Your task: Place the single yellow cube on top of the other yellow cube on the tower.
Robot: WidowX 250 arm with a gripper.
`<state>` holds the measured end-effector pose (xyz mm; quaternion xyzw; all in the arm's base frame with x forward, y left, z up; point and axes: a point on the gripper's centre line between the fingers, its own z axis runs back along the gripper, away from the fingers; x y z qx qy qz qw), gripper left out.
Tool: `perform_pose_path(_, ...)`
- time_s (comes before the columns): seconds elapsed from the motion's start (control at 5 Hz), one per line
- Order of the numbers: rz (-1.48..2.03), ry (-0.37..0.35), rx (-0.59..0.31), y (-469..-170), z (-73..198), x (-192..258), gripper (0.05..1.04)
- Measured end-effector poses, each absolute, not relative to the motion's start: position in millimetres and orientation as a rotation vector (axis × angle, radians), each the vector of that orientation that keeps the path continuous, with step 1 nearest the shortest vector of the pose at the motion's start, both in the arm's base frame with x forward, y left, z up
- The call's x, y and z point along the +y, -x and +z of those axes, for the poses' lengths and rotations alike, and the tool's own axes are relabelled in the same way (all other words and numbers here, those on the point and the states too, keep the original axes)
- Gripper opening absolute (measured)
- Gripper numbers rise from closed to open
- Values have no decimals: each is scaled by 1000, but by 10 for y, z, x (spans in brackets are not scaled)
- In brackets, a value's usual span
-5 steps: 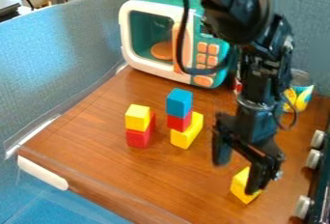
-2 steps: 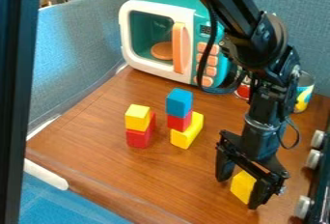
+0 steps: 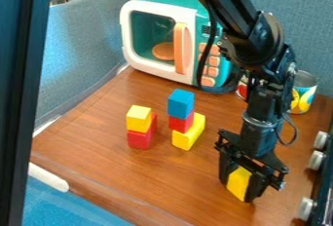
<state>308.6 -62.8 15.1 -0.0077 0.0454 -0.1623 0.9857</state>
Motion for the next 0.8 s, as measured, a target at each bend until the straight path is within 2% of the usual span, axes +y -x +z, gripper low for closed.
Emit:
perform_pose_path(0.2, -306, 27, 74, -3049, 255, -565, 591)
perform_pose_path(0.4, -275, 34, 10, -3010, 534, -463, 591)
perform_pose_path(0.6, -254, 67, -55, -2917, 932, -361, 591)
perform_pose_path(0.8, -213, 80, -53, -2785, 1217, -144, 590)
